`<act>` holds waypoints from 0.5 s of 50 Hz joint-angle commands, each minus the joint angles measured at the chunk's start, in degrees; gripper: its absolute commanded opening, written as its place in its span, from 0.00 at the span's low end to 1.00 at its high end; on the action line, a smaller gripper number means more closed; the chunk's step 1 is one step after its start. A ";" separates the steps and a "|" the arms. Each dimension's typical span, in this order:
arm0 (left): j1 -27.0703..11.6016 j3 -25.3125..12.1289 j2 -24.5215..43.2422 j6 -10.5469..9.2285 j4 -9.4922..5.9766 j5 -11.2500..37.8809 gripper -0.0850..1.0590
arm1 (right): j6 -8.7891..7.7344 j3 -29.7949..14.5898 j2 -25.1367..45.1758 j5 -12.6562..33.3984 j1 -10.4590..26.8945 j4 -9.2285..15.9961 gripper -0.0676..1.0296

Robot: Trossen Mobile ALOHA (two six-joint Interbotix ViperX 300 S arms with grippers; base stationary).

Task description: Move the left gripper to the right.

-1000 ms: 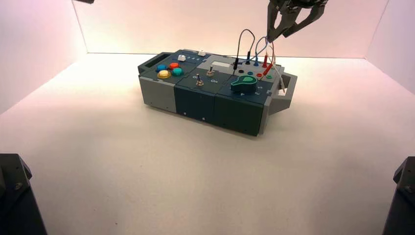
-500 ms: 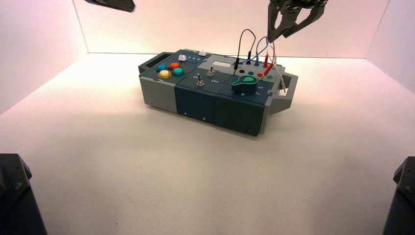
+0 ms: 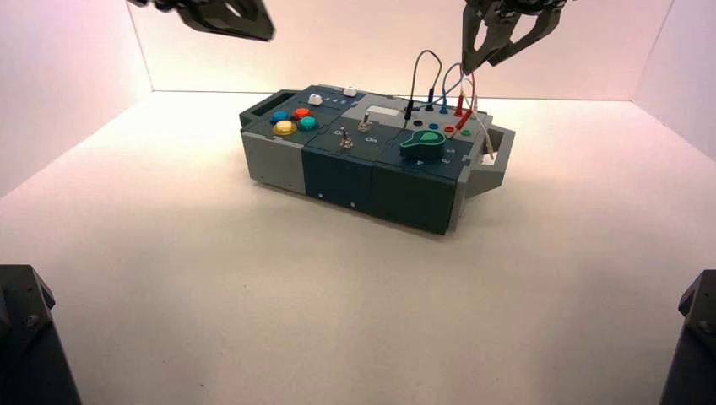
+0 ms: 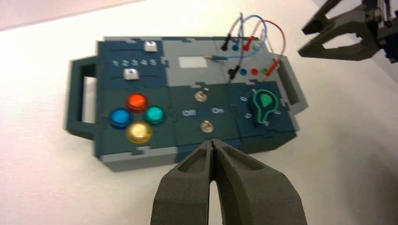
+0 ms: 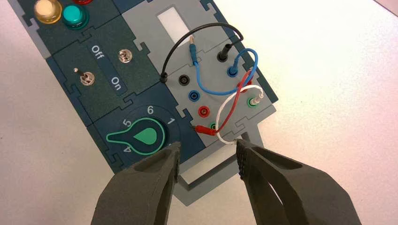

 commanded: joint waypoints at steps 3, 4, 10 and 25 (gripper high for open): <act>-2.72 -2.72 3.52 -3.25 -0.09 -1.85 0.05 | 0.09 -1.05 -1.58 -0.18 -0.18 0.18 0.63; -3.25 -2.99 4.22 -3.52 0.00 -1.93 0.05 | 0.18 -1.14 -1.58 -0.18 -0.09 0.26 0.63; -5.54 -4.22 7.12 -3.87 0.00 -3.16 0.05 | 0.18 -1.14 -1.58 -0.18 0.00 0.35 0.63; -8.96 -5.19 8.79 -4.22 0.00 -4.57 0.05 | 0.09 -1.05 -1.14 -0.18 0.00 0.26 0.63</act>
